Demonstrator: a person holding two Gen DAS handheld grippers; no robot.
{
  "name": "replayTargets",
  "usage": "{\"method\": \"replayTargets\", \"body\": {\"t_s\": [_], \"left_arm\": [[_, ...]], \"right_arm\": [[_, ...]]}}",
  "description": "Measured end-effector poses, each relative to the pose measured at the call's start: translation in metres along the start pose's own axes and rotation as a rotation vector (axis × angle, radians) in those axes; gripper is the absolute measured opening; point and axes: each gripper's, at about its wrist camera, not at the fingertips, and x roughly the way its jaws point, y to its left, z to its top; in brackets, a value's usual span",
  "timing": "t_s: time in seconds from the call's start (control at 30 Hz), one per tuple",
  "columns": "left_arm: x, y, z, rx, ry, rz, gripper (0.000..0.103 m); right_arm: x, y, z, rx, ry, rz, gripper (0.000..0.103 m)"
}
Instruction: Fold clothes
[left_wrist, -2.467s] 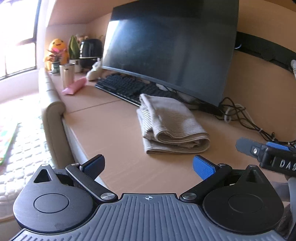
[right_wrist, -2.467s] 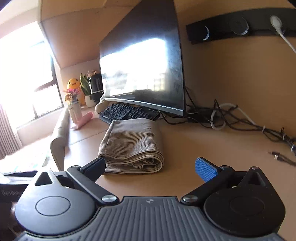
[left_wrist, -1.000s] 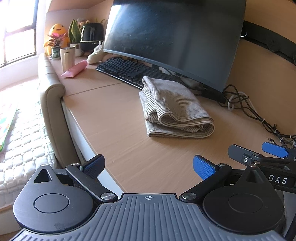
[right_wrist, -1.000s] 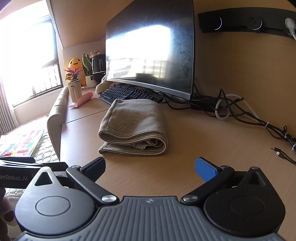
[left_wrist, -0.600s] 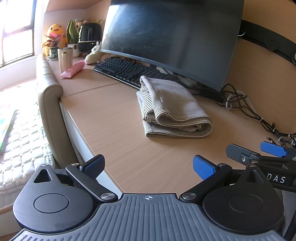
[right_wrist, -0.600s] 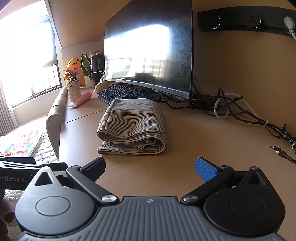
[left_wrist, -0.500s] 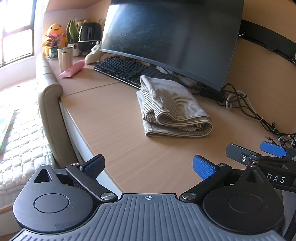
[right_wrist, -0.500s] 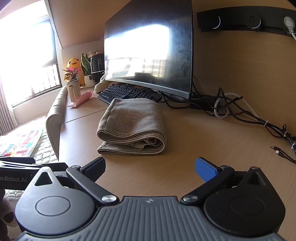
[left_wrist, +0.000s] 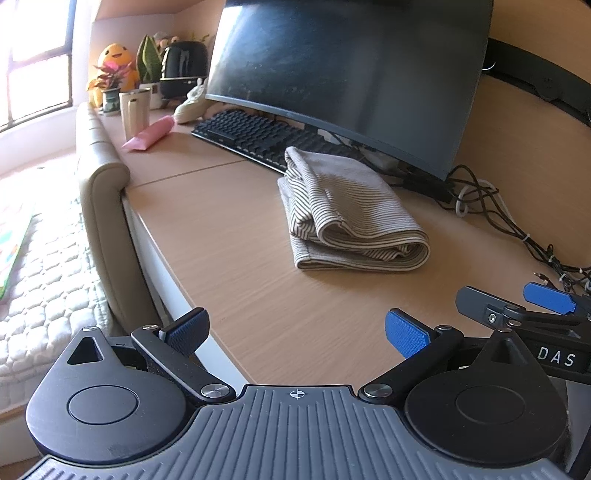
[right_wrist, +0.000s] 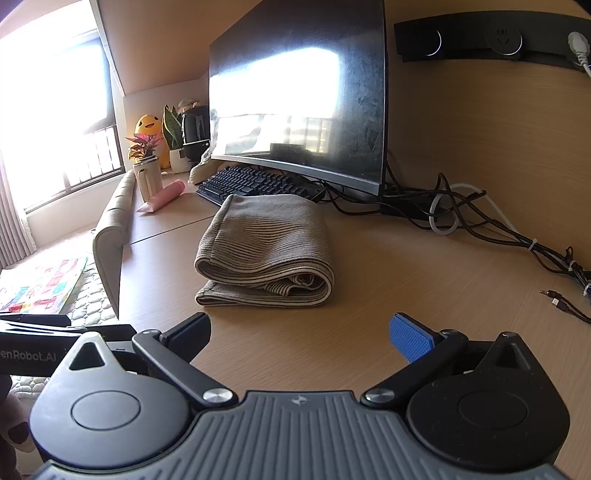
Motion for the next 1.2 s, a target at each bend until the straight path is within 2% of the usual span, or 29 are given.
{"method": "replayTargets", "body": {"t_s": [1.2], "left_arm": [[0.003,0.0013,0.0013,-0.021,0.022,0.003,0.103]], "right_arm": [[0.0029,0.0021,0.0025,-0.016,0.025,-0.017,0.103]]}}
